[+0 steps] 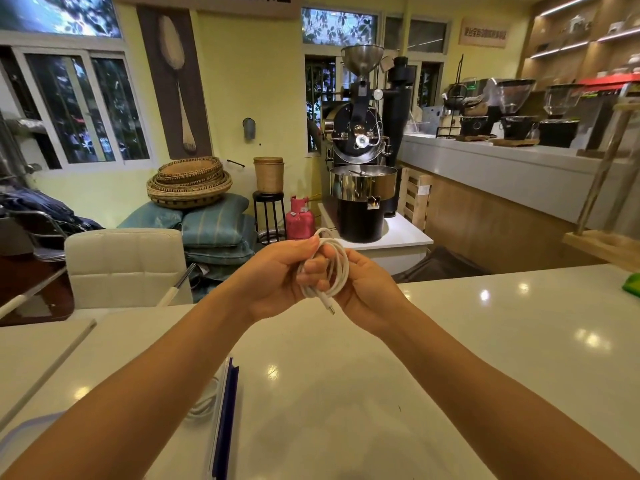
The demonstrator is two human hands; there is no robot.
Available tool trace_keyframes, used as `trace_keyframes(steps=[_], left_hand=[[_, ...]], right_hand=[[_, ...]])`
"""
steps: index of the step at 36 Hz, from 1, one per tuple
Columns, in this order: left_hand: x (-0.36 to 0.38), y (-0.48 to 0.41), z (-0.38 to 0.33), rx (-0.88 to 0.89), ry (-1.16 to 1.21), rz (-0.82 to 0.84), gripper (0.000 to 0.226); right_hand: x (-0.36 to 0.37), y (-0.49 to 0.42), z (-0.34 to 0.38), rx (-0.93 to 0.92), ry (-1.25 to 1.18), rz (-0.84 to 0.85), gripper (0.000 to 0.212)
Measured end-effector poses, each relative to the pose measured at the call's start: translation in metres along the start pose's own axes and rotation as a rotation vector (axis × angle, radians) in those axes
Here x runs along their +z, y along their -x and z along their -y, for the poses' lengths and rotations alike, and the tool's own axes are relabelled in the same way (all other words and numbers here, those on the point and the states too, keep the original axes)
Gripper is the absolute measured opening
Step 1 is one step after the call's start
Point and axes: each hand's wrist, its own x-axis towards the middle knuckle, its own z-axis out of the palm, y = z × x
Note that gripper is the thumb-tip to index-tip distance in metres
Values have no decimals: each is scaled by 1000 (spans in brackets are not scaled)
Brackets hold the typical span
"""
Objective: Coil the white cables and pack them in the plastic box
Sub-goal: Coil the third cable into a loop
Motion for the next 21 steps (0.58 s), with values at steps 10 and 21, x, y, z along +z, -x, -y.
trace_keyframes(steps=[10,21], left_hand=[[-4,-1,-12,-56,-132,-72,35],[-8,-1,-18,-65,-126,-253,36]], right_hand=[[8,2,5,14,-62,22,20],[14,6,10,3,26,30,17]])
